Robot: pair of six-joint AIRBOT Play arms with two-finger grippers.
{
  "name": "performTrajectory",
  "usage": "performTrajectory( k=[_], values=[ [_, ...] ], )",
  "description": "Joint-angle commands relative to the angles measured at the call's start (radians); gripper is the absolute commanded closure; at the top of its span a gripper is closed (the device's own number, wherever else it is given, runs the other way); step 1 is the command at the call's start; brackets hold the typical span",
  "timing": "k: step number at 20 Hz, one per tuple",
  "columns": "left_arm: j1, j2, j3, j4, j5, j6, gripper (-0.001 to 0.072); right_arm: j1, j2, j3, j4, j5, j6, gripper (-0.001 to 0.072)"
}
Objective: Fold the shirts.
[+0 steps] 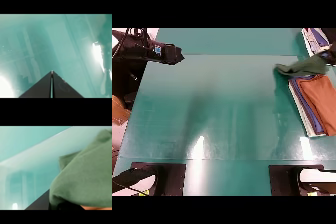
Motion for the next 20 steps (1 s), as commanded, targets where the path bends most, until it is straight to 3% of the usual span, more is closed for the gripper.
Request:
performTrajectory(
  k=[1, 6, 10, 20],
  values=[
    [-0.01, 0.0, 0.0, -0.018, 0.009, -0.005, 0.0683, -0.103, 0.013, 0.006, 0.065, -0.005, 0.006, 0.0693],
    [-0.01, 0.0, 0.0, -0.022, 0.008, -0.006, 0.0683, -0.114, 0.026, 0.2, 0.103, 0.09, -0.016, 0.0693],
    [-0.01, 0.0, 0.0, -0.023, -0.016, -0.005, 0.0683, -0.146, 0.105, 0.261, -0.07, 0.198, -0.006, 0.0693],
    [-0.01, 0.0, 0.0, -0.023, -0.031, -0.003, 0.0682, -0.376, 0.373, -0.282, -0.365, 0.371, -0.007, 0.0692]
  ],
)
